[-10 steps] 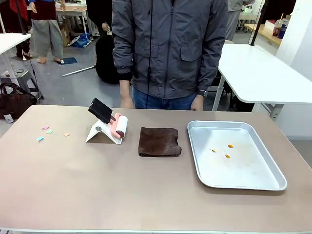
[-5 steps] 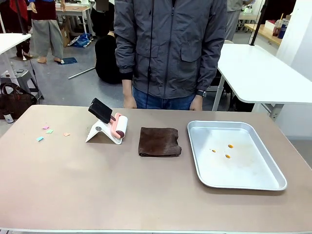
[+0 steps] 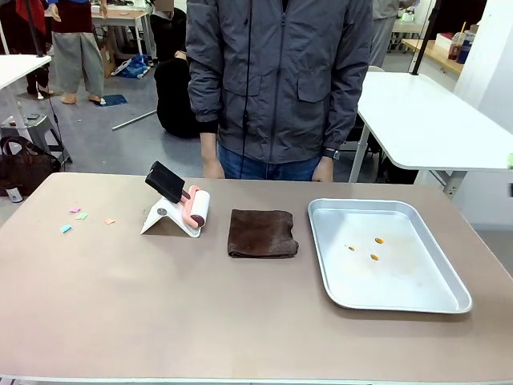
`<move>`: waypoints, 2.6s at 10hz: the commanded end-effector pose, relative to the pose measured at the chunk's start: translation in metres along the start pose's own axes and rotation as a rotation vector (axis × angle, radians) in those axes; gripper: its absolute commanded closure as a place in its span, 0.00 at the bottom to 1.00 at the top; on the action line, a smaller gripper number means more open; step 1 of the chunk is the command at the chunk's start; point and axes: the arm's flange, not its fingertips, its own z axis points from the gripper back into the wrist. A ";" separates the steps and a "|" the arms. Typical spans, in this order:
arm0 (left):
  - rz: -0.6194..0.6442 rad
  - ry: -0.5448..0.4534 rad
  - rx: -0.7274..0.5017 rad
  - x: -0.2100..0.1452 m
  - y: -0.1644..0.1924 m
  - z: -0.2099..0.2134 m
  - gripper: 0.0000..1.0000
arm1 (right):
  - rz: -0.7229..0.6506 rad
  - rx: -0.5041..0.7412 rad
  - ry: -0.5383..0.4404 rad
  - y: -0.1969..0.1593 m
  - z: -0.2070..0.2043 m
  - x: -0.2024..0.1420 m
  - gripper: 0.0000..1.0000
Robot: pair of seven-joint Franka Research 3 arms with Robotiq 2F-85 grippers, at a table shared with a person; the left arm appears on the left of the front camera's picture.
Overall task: Clean the surface of the table.
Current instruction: Hold the Lint Roller with your left hand and the towel with your right hand.
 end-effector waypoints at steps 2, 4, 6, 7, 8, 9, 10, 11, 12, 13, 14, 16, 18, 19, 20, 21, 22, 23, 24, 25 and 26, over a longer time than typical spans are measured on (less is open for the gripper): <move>-0.133 0.220 0.103 0.022 -0.042 -0.057 0.00 | 0.147 -0.181 0.119 0.063 -0.087 0.037 0.00; -0.173 0.301 0.212 0.021 -0.062 -0.113 0.00 | 0.142 -0.281 0.198 0.100 -0.154 0.045 0.00; -0.231 0.419 0.335 0.015 -0.079 -0.174 0.00 | -0.037 -0.390 0.166 0.126 -0.232 0.046 0.00; -0.250 0.467 0.359 0.010 -0.090 -0.202 0.00 | -0.102 -0.449 0.174 0.131 -0.264 0.042 0.00; -0.265 0.482 0.392 0.009 -0.094 -0.221 0.00 | -0.135 -0.509 0.216 0.131 -0.292 0.038 0.00; -0.285 0.488 0.405 0.007 -0.095 -0.240 0.00 | -0.174 -0.570 0.209 0.126 -0.320 0.038 0.00; -0.292 0.500 0.442 0.006 -0.089 -0.251 0.00 | -0.184 -0.579 0.219 0.121 -0.336 0.038 0.00; -0.290 0.512 0.483 0.003 -0.082 -0.261 0.00 | -0.173 -0.581 0.244 0.116 -0.346 0.035 0.00; -0.282 0.510 0.511 0.001 -0.078 -0.267 0.00 | -0.190 -0.546 0.266 0.114 -0.347 0.034 0.00; -0.263 0.466 0.560 0.003 -0.077 -0.266 0.00 | -0.180 -0.509 0.253 0.109 -0.337 0.041 0.00; -0.305 0.512 0.459 -0.003 -0.078 -0.266 0.00 | -0.181 -0.579 0.251 0.103 -0.347 0.025 0.00; -0.305 0.512 0.459 -0.003 -0.078 -0.266 0.00 | -0.181 -0.579 0.251 0.103 -0.347 0.025 0.00; -0.305 0.512 0.459 -0.003 -0.078 -0.266 0.00 | -0.190 -0.561 0.260 0.103 -0.348 0.029 0.00; -0.299 0.508 0.478 -0.003 -0.078 -0.270 0.00 | -0.130 -0.600 0.287 0.108 -0.358 0.035 0.00; -0.271 0.570 0.497 0.007 -0.076 -0.281 0.00 | -0.097 -0.614 0.302 0.112 -0.371 0.042 0.00; -0.232 0.572 0.533 0.015 -0.071 -0.286 0.00 | -0.086 -0.631 0.336 0.112 -0.383 0.049 0.00; -0.199 0.547 0.557 0.020 -0.065 -0.289 0.00 | -0.088 -0.661 0.357 0.110 -0.398 0.059 0.00; -0.163 0.522 0.574 0.024 -0.059 -0.290 0.00 | -0.105 -0.709 0.381 0.109 -0.414 0.066 0.00; -0.129 0.510 0.583 0.028 -0.053 -0.292 0.00 | -0.090 -0.712 0.426 0.107 -0.429 0.070 0.00; -0.110 0.500 0.585 0.030 -0.048 -0.294 0.00 | -0.083 -0.711 0.454 0.106 -0.439 0.072 0.00; -0.094 0.496 0.557 0.033 -0.041 -0.297 0.00 | -0.087 -0.723 0.486 0.106 -0.451 0.074 0.00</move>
